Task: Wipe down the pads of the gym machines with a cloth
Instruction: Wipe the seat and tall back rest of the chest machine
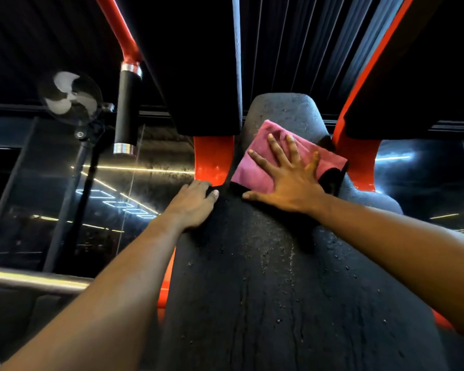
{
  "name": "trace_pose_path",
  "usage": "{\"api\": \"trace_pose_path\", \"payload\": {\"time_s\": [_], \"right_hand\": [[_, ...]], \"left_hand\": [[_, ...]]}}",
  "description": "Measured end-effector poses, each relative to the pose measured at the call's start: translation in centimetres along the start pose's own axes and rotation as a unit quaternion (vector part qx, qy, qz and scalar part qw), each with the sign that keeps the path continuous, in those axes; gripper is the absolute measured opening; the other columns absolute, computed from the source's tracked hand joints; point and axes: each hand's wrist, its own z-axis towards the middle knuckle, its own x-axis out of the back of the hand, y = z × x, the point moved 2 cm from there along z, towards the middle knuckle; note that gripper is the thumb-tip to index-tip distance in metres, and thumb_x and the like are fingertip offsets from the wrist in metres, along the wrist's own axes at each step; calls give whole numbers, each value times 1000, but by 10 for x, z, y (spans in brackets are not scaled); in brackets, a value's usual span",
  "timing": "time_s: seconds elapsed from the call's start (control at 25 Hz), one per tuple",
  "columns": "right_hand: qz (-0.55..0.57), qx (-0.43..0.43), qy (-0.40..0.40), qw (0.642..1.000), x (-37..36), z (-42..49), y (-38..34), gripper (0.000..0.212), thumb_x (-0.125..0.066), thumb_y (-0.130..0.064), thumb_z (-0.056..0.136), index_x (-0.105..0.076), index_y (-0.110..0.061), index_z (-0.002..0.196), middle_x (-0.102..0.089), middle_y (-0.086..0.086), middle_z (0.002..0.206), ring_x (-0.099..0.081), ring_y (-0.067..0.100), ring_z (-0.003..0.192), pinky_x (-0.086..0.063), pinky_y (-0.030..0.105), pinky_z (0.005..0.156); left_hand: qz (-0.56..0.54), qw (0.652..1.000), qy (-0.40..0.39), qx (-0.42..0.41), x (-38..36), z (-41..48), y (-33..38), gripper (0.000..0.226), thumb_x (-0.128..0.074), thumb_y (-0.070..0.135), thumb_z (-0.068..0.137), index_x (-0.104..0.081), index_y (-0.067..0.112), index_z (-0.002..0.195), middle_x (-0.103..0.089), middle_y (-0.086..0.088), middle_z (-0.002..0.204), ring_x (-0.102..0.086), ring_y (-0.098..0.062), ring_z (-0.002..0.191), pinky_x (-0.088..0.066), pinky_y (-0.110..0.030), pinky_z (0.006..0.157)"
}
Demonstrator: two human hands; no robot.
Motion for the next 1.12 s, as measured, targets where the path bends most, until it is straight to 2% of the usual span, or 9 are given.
{"api": "trace_pose_path", "payload": {"time_s": [0.16, 0.28, 0.36, 0.48, 0.64, 0.72, 0.84, 1.0, 1.12], "right_hand": [[15, -45, 49, 998, 8, 23, -5, 68, -28, -82, 90, -16, -58, 153, 10, -8, 170, 17, 39, 154, -2, 88, 102], [64, -136, 98, 984, 5, 31, -23, 58, -35, -67, 96, -31, -50, 152, -6, -9, 170, 3, 32, 157, -6, 78, 110], [35, -80, 151, 985, -4, 23, -31, 56, -39, -62, 94, -42, -46, 148, -24, -8, 167, -13, 29, 156, -18, 66, 113], [-17, 86, 110, 990, 5, 31, -9, 66, -39, -61, 90, -34, -45, 154, -28, -12, 165, -19, 24, 155, -22, 64, 114], [59, -50, 120, 990, 8, 51, -21, 63, -45, -58, 90, -39, -44, 150, -29, -15, 164, -16, 24, 155, -13, 74, 113], [26, 19, 110, 993, -5, 41, -47, 62, -43, -60, 89, -45, -40, 147, -35, -13, 162, -20, 25, 154, -10, 74, 113], [-17, 101, 65, 993, 7, 43, -25, 64, -44, -62, 91, -34, -47, 153, -28, -18, 164, -17, 20, 155, -14, 73, 113], [53, -53, 112, 991, 21, 53, 22, 60, -43, -62, 89, -33, -52, 148, -27, -25, 161, -19, 23, 154, -26, 72, 107], [46, -123, 176, 975, 10, 26, 9, 61, -41, -62, 88, -36, -49, 147, -34, -16, 160, -26, 27, 151, -31, 68, 106]], "left_hand": [[2, 1000, -8, 24, -2, -2, 4, 43, -38, 31, 105, -42, 10, 143, -39, -13, 151, -36, -35, 135, -26, -38, 109], [3, 1000, -9, 28, -2, -3, 6, 46, -39, 26, 105, -36, 10, 148, -34, -11, 155, -32, -34, 137, -23, -36, 110], [-1, 1000, 0, 30, -3, -4, 7, 44, -39, 24, 104, -37, 9, 146, -36, -12, 152, -33, -33, 135, -22, -36, 109], [9, 1000, 3, 27, -5, -3, 7, 40, -38, 24, 104, -40, 9, 141, -40, -14, 147, -35, -33, 132, -21, -37, 109], [18, 999, -5, 33, -3, -4, 8, 40, -35, 25, 106, -41, 4, 139, -40, -17, 146, -35, -34, 133, -22, -39, 111], [29, 999, -12, 27, -3, -6, 10, 40, -34, 23, 106, -41, 4, 140, -41, -17, 146, -34, -34, 134, -21, -39, 112], [11, 1000, -8, 24, -4, -4, 6, 41, -34, 24, 105, -40, 7, 141, -40, -15, 146, -36, -35, 133, -24, -40, 111], [0, 1000, -13, 13, -7, -3, -2, 41, -34, 28, 106, -41, 11, 142, -39, -10, 149, -37, -32, 131, -28, -42, 110], [11, 1000, -8, 18, -8, -3, 1, 39, -31, 33, 106, -43, 13, 138, -41, -9, 145, -38, -30, 129, -33, -45, 109]]}}
